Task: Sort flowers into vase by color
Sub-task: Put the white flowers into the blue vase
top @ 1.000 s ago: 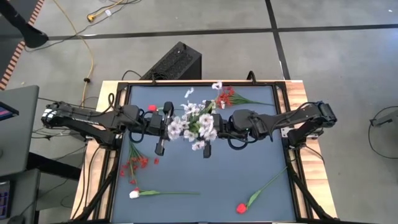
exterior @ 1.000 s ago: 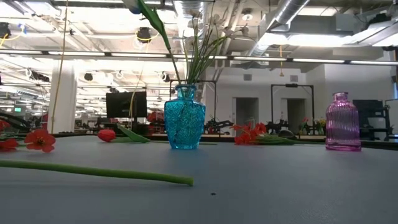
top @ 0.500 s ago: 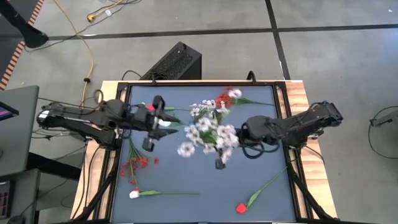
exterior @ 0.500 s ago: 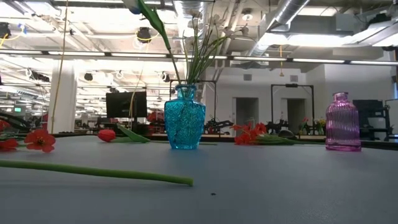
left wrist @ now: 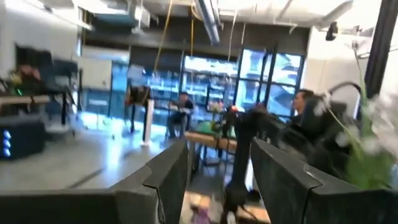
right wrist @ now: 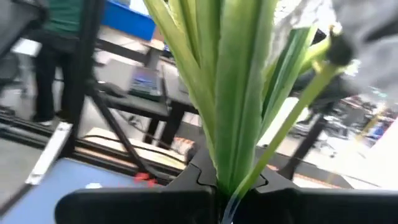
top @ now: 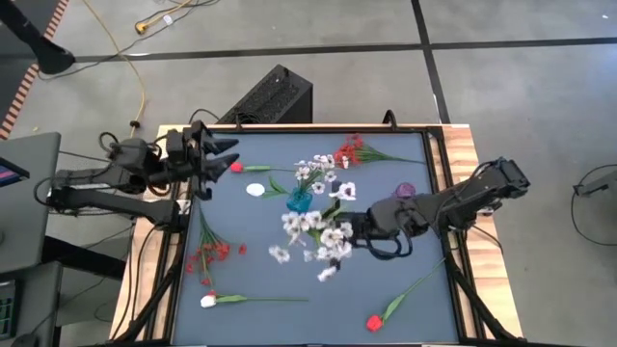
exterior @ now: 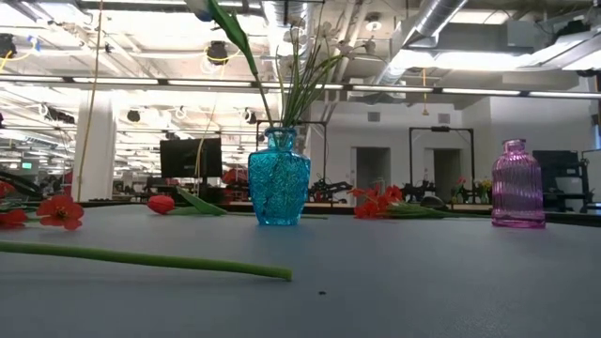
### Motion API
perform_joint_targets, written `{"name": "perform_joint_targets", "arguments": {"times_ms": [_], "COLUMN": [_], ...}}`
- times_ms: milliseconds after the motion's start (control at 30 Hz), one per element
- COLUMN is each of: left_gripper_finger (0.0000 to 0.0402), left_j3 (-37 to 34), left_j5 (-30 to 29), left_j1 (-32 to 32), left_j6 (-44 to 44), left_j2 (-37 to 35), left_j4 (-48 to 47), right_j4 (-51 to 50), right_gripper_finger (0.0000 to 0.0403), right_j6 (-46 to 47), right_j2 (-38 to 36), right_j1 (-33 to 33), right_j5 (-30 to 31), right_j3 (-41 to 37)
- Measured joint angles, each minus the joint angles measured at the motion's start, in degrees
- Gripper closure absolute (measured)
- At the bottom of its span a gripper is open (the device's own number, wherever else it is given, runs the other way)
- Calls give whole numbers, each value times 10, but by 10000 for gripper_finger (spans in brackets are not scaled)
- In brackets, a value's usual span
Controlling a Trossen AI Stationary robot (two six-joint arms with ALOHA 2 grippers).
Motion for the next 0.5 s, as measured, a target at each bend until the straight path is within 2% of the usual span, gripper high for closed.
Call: {"name": "perform_joint_targets", "arguments": {"times_ms": [100,400,500], "left_gripper_finger": [236,236,236], "left_j3": [-19,-73,-78], "left_j5": [12,12,27], "left_j1": [17,47,54], "left_j6": [-28,-83,-97], "left_j2": [-5,-5,-5], "left_j4": [-25,-4,4], "right_j4": [0,98,99], "right_gripper_finger": [369,369,369], "right_j6": [4,9,12], "right_j2": [0,7,14], "right_j1": [-21,-70,-80], "right_j5": [5,6,1], "right_j3": [-18,-89,-99]}}
